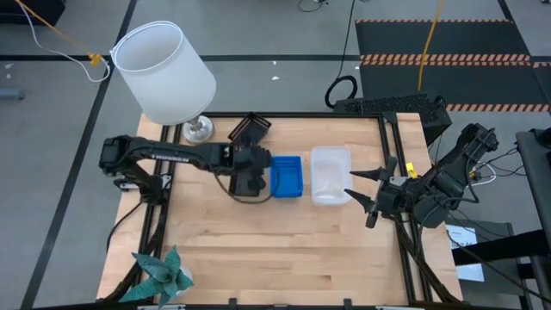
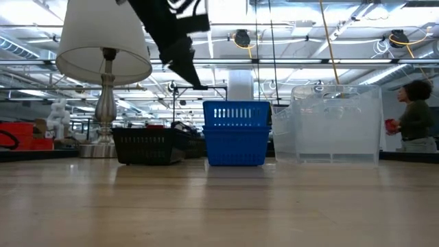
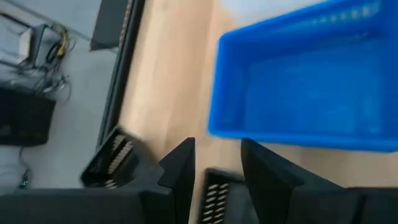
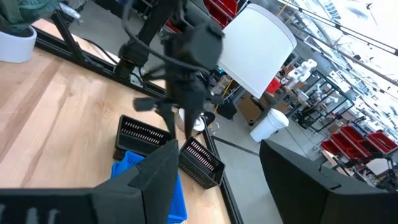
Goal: Stack baskets by color
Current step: Adjust the stacked black bins
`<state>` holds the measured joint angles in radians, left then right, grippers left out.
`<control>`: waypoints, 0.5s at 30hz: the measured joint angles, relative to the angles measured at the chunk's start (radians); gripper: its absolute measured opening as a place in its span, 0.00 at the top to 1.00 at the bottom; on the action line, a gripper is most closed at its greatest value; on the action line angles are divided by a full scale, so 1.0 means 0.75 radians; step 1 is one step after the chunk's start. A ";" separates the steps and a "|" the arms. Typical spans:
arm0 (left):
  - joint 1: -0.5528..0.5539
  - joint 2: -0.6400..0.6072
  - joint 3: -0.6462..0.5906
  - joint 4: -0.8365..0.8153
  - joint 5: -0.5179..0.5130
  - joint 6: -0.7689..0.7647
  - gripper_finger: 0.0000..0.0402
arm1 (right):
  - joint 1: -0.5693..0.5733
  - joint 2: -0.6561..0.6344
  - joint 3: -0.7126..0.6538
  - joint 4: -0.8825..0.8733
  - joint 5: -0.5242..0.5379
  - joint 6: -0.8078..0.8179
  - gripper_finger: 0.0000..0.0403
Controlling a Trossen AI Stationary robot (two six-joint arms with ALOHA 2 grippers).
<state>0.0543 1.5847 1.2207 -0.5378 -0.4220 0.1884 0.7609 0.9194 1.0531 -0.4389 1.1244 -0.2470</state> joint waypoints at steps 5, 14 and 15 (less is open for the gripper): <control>0.130 -0.002 0.000 -0.004 -0.003 0.061 0.67 | 0.000 0.002 0.000 0.000 0.000 0.000 0.46; 0.198 -0.002 -0.007 -0.310 -0.017 0.083 0.67 | 0.000 0.002 0.000 0.000 0.000 0.009 0.46; 0.200 -0.002 -0.019 -0.308 -0.035 0.083 0.67 | 0.000 0.002 0.000 0.000 0.000 0.014 0.46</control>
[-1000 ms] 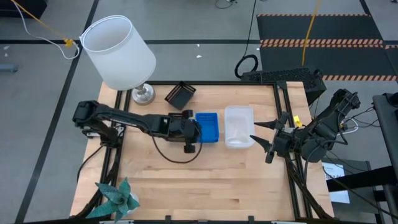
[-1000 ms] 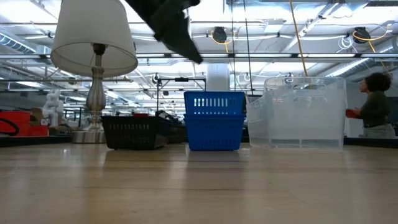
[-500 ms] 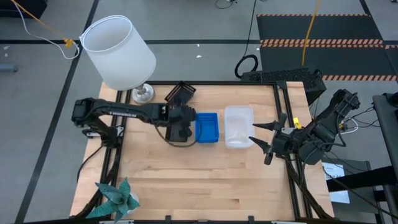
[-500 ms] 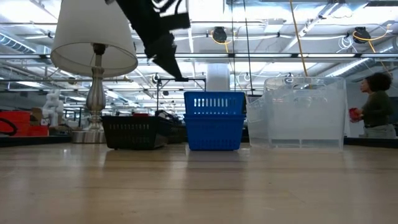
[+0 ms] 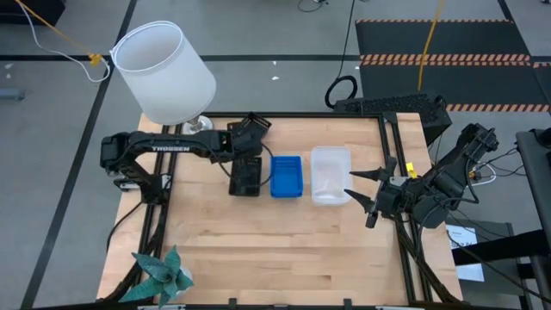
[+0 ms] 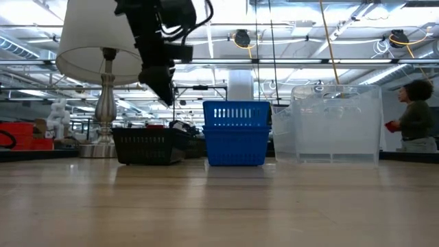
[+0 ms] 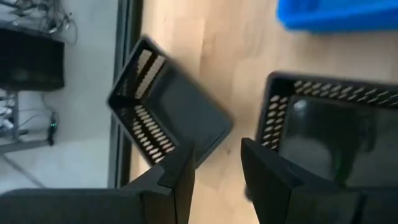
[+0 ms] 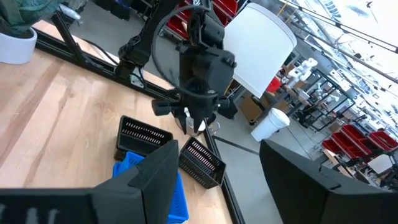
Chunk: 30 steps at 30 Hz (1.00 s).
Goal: Stack baskets by color
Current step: Adjust the stacked black bins
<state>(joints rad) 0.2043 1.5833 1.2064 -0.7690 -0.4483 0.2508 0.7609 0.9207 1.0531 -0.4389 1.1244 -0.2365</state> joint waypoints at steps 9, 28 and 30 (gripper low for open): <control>0.002 0.001 -0.167 0.103 -0.163 0.170 0.67 | 0.000 0.000 0.000 0.000 0.000 0.002 0.46; 0.020 0.001 -0.245 0.119 -0.171 0.170 0.67 | 0.000 0.000 0.000 0.000 0.000 -0.029 0.46; 0.020 0.001 -0.245 0.119 -0.171 0.160 0.65 | 0.000 0.000 -0.001 0.000 0.000 -0.029 0.46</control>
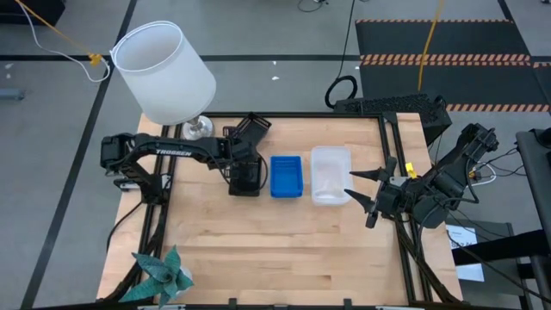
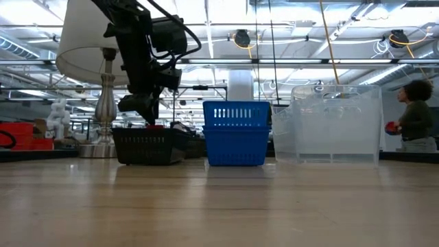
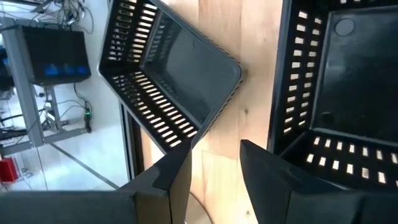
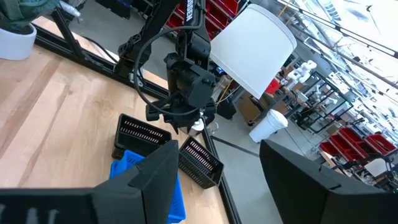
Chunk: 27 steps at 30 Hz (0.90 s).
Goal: Stack baskets by color
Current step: Adjust the stacked black bins
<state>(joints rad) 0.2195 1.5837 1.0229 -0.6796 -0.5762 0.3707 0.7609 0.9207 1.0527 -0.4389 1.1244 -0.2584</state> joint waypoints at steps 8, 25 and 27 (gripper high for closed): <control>0.000 0.000 0.000 0.002 0.002 0.003 0.50 | 0.000 0.000 0.000 0.000 0.000 -0.001 0.46; 0.000 0.000 -0.097 0.052 0.031 0.220 0.61 | 0.000 0.000 0.000 0.000 0.000 -0.009 0.46; 0.005 0.000 -0.106 0.082 0.018 0.264 0.64 | 0.000 0.000 0.000 0.000 0.000 -0.016 0.46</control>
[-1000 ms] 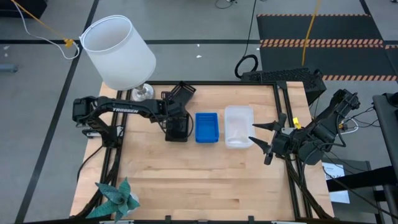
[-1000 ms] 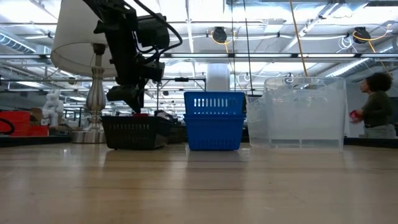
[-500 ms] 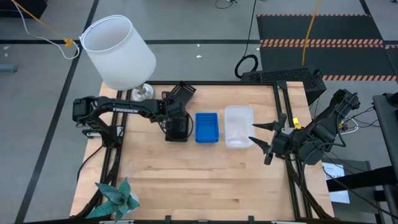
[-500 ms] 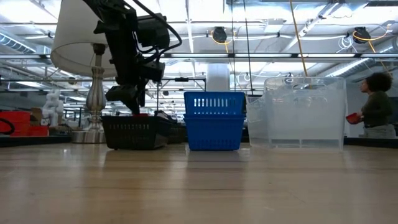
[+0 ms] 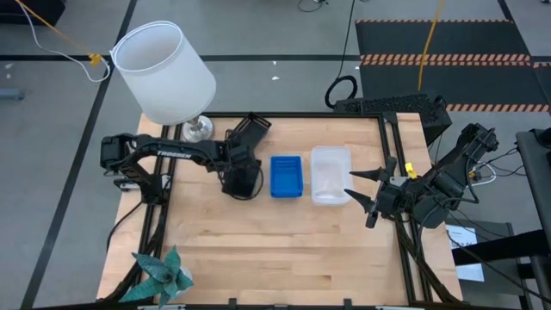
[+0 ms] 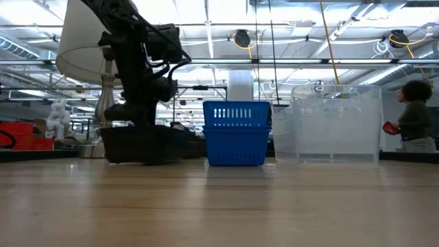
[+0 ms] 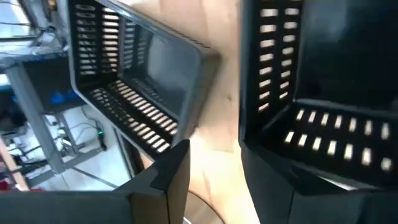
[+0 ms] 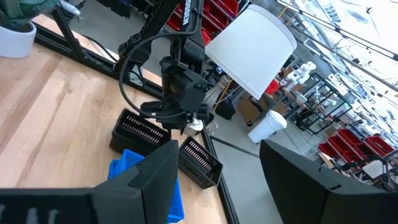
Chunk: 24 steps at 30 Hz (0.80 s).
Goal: Stack baskets by color
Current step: Adjust the stacked black bins
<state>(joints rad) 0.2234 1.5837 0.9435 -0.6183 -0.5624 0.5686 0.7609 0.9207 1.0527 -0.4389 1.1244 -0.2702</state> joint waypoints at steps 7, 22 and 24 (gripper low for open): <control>-0.039 -0.012 0.017 0.054 -0.019 0.004 0.70 | 0.000 0.000 0.000 0.000 0.000 -0.005 0.46; -0.197 -0.013 0.129 -0.597 0.011 -0.673 0.71 | 0.000 0.000 0.000 0.000 0.000 -0.005 0.46; -0.206 -0.013 0.138 -0.619 0.055 -0.742 0.71 | 0.000 0.000 0.000 0.000 0.000 -0.005 0.46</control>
<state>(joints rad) 0.0691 1.5738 1.0470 -1.0822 -0.5213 0.0120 0.7609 0.9204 1.0527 -0.4389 1.1245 -0.2741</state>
